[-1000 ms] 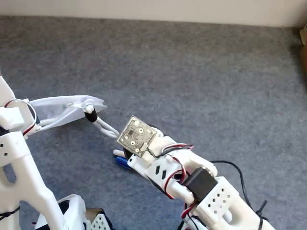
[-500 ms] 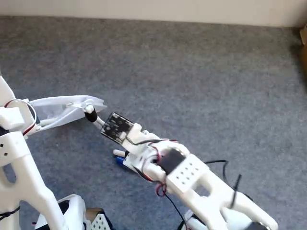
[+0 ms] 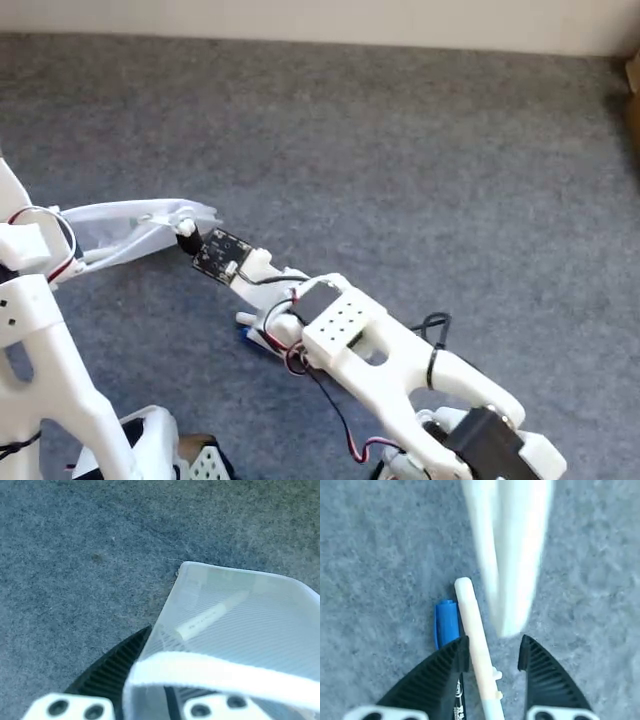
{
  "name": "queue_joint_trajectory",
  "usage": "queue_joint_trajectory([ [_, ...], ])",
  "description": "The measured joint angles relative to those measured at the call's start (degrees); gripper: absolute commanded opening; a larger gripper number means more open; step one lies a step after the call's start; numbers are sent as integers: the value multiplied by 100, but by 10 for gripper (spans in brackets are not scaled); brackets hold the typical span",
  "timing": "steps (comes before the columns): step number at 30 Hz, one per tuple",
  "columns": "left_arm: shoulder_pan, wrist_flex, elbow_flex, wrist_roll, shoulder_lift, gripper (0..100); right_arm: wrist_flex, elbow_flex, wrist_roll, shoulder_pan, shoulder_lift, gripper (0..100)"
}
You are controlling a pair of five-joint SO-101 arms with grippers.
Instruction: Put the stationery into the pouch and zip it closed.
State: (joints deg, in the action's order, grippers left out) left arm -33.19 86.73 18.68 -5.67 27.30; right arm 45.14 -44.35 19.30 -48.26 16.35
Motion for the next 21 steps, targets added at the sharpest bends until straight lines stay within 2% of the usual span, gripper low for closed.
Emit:
queue_joint_trajectory([
  [8,0,0,0,0,0,8,0,88,-9,-273,-651,148],
  [16,0,0,0,0,0,8,0,782,-9,-316,-1468,147],
  [21,0,0,0,0,0,8,0,1081,-9,-316,-1916,77],
])
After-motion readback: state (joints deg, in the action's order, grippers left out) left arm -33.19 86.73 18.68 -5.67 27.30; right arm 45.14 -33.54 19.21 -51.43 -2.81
